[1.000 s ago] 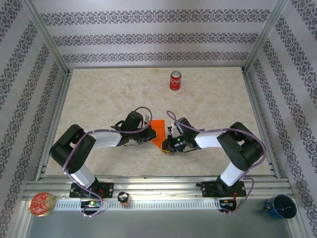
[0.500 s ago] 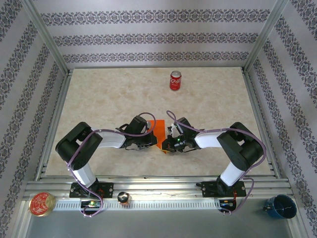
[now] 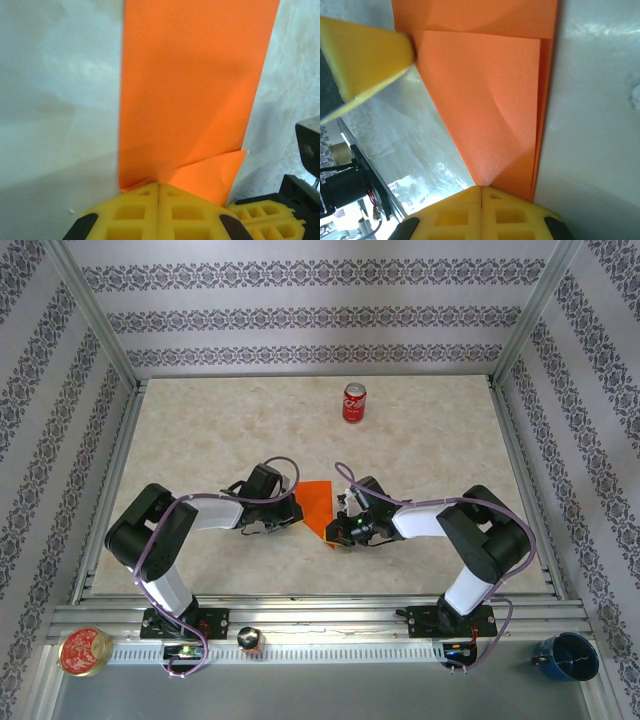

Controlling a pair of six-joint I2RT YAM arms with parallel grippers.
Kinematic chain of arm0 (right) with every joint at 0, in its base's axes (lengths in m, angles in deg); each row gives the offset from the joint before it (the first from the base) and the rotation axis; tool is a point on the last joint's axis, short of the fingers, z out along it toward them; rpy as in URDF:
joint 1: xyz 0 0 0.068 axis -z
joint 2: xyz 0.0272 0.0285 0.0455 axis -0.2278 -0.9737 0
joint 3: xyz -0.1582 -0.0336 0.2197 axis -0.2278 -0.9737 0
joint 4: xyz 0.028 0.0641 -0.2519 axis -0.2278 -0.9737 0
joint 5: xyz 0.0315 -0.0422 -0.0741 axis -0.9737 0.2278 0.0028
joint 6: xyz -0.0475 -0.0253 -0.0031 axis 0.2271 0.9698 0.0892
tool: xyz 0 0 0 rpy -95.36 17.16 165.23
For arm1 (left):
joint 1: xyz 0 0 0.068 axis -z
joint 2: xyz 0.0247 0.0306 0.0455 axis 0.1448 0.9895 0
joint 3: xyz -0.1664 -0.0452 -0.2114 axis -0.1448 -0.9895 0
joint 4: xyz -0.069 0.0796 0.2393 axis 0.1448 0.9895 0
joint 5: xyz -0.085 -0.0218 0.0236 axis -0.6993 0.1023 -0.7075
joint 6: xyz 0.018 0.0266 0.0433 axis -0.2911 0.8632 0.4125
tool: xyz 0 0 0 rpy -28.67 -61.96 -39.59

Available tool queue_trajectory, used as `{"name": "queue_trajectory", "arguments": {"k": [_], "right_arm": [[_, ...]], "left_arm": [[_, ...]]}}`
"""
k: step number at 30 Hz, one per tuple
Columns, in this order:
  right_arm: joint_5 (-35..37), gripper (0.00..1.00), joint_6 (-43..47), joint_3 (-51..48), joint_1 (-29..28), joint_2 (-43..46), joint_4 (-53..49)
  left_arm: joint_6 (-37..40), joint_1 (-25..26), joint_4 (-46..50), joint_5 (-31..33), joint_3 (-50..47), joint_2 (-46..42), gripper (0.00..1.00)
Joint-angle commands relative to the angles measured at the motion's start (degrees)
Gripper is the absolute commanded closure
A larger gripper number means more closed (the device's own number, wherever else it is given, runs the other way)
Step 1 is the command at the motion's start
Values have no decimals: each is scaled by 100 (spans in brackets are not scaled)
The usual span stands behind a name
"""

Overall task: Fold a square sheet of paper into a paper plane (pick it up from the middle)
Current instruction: Third fold the triangle at the center of the table.

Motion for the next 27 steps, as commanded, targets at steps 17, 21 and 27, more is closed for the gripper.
{"name": "queue_trajectory", "arguments": {"k": [17,21,27], "right_arm": [[-300,92,1249,147,441,502,-1328],[28,87,1523,320,710,962,-1702],[13,81,1535,613,1136,772,-1762]], "left_arm": [[99,-355,589,262,-124,-1022,92],[81,-260,380,211,-310,-1279,84],[-125,-228,-96,-26,-419,-1106,80]]}}
